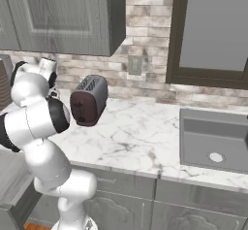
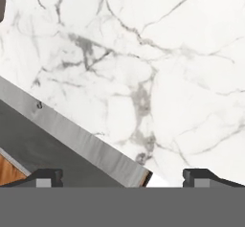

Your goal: Take the tongs from the drawer on the left and place them on the dining counter next to the tray containing the kebab skewer.

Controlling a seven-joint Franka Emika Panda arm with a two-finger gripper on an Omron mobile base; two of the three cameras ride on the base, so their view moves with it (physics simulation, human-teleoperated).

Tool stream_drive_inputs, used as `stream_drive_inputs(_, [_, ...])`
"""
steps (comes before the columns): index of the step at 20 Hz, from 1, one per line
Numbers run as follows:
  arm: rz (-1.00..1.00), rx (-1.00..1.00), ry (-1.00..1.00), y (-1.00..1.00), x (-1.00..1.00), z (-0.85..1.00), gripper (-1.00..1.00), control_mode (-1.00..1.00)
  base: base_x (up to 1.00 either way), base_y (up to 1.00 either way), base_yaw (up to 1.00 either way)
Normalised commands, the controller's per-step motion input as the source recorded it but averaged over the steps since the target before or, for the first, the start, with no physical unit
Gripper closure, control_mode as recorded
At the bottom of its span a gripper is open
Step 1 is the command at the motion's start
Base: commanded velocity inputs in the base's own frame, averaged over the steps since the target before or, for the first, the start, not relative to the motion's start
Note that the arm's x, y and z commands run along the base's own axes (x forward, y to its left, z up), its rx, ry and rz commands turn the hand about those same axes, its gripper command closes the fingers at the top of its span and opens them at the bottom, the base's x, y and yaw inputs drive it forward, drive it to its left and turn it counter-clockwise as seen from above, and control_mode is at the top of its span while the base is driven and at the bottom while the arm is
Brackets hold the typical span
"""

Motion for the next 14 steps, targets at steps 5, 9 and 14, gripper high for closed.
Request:
stream_drive_inputs(5, [-0.05,0.0,-0.02,-0.03,-0.72,0.0,-1.0,-1.0,0.0,0.0,0.0])
stream_drive_inputs(9, [-0.11,0.0,0.03,0.03,-0.61,-0.02,-1.0,-1.0,0.0,0.0,0.0])
stream_drive_inputs(14, [-0.17,-0.02,0.07,0.18,-0.38,-0.32,-1.0,-1.0,0.0,0.0,0.0])
